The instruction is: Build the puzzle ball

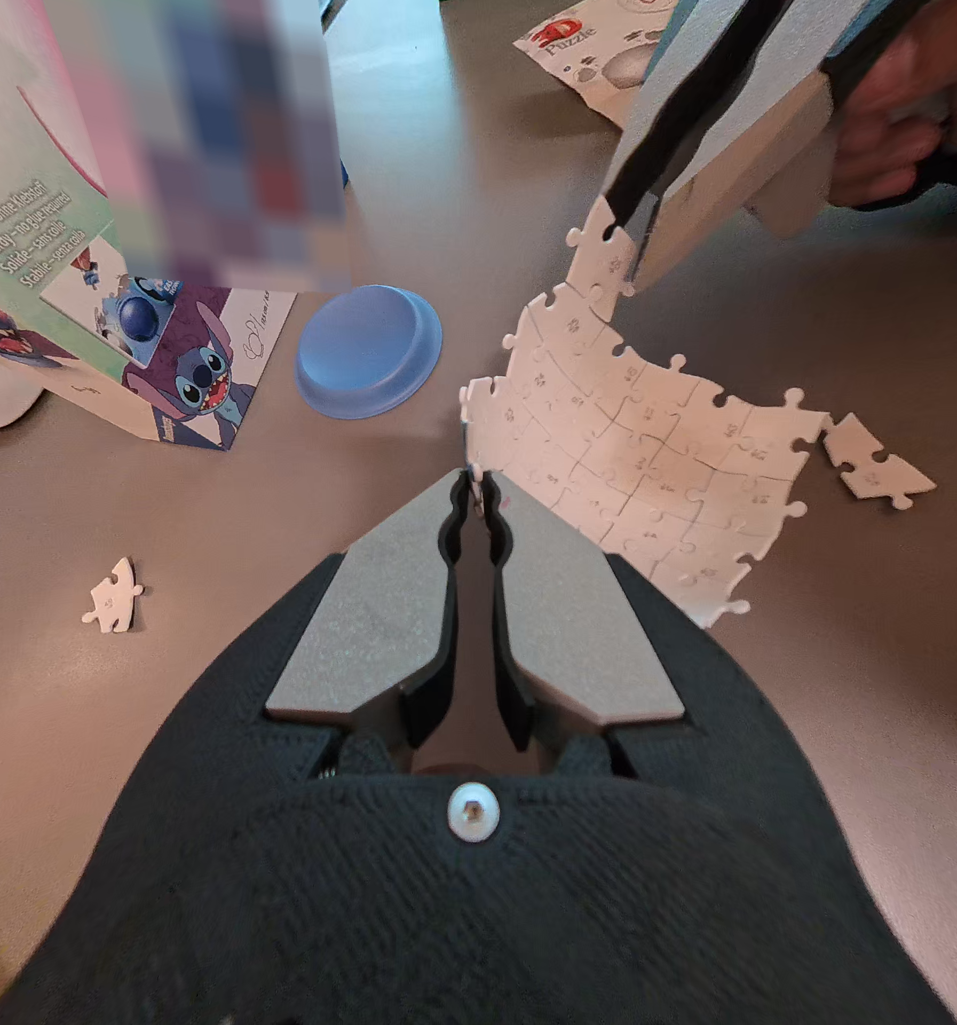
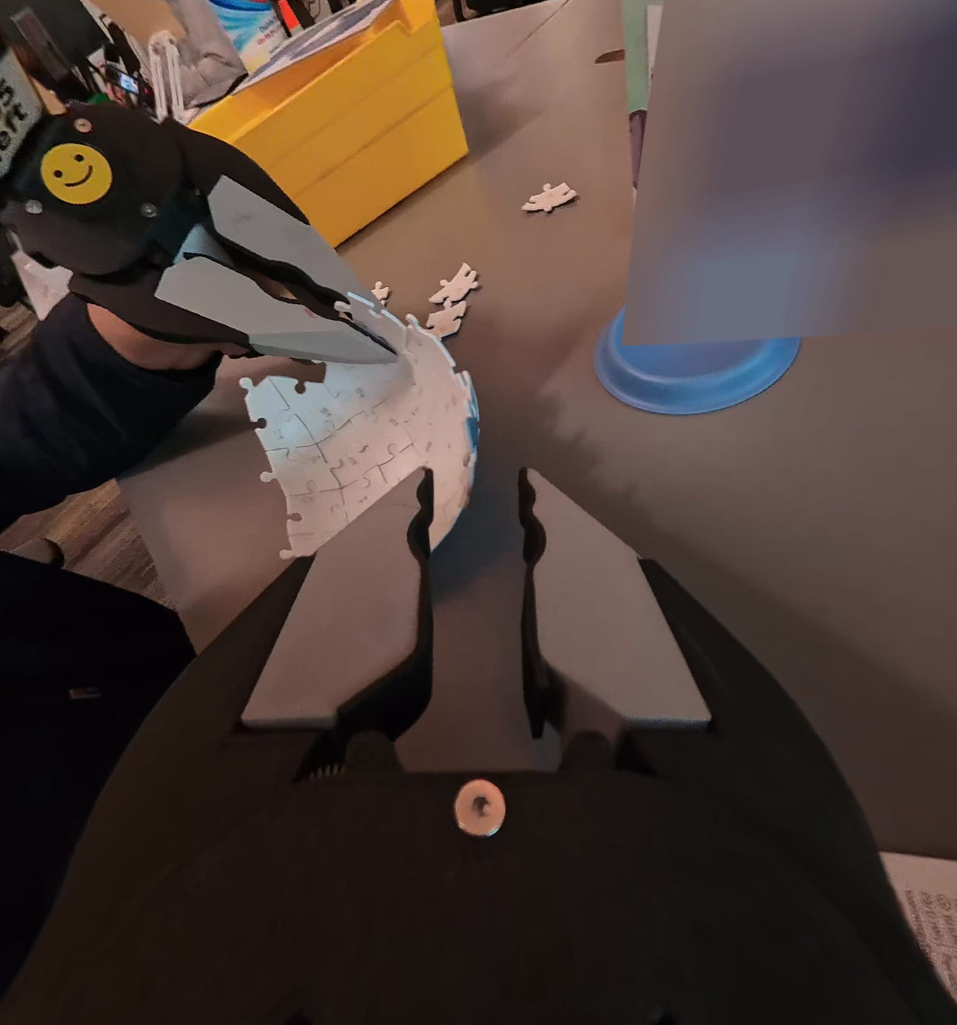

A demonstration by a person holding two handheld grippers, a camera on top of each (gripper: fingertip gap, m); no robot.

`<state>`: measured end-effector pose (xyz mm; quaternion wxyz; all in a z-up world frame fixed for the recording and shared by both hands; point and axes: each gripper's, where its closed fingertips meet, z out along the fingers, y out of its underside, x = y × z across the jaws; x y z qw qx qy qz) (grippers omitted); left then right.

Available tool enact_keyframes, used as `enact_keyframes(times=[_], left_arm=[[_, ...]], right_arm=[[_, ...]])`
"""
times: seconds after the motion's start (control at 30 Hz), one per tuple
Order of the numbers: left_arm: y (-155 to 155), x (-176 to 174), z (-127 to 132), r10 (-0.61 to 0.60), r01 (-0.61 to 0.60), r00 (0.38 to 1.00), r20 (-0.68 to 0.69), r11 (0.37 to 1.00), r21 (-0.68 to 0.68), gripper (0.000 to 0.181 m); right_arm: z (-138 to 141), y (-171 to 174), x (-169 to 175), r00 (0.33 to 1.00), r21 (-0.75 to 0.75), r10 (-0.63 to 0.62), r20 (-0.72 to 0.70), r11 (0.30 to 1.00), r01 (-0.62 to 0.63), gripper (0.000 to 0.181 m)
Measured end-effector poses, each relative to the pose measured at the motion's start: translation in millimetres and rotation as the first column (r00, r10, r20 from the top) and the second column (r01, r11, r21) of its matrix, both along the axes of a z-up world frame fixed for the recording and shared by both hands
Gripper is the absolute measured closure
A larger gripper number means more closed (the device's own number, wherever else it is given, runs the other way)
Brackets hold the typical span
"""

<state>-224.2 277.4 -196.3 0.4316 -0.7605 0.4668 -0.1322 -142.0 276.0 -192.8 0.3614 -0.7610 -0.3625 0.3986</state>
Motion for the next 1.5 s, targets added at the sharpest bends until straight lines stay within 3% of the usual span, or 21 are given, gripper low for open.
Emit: enact_keyframes(times=[0.17, 0.3, 0.47, 0.63, 1.07, 1.27, 1.5], left_arm=[[-3, 4, 2, -0.014, 0.014, 1.0, -0.002, 1.0, 0.02, 0.179], [-4, 5, 3, -0.017, 0.018, 1.0, -0.023, 0.999, 0.042, 0.179], [-4, 3, 1, -0.02, 0.02, 1.0, -0.014, 1.0, 0.022, 0.179], [-5, 4, 2, -0.021, 0.022, 1.0, -0.02, 0.999, 0.028, 0.179], [-4, 4, 2, -0.016, 0.016, 1.0, -0.007, 1.0, 0.023, 0.179], [-4, 2, 0, -0.01, 0.01, 1.0, -0.011, 1.0, 0.012, 0.179], [-5, 4, 2, -0.018, 0.019, 1.0, -0.005, 0.999, 0.029, 0.179]], right_arm=[[-7, -1, -9, 0.998, 0.014, -0.001, 0.059, 1.0, 0.0, 0.16], [-10, -2, -17, 0.998, 0.015, 0.027, 0.059, 0.999, -0.028, 0.179], [-11, -6, -14, 0.996, 0.046, 0.037, 0.086, 0.998, -0.041, 0.167], [-14, -5, -14, 0.993, 0.083, 0.016, 0.119, 0.996, -0.026, 0.18], [-17, -1, -17, 1.0, 0.002, -0.008, 0.029, 1.0, 0.008, 0.181], [-15, -2, -17, 1.0, 0.002, -0.001, 0.022, 1.0, 0.001, 0.166], [-13, 1, -16, 1.0, 0.03, -0.016, 0.024, 0.999, 0.015, 0.162]])
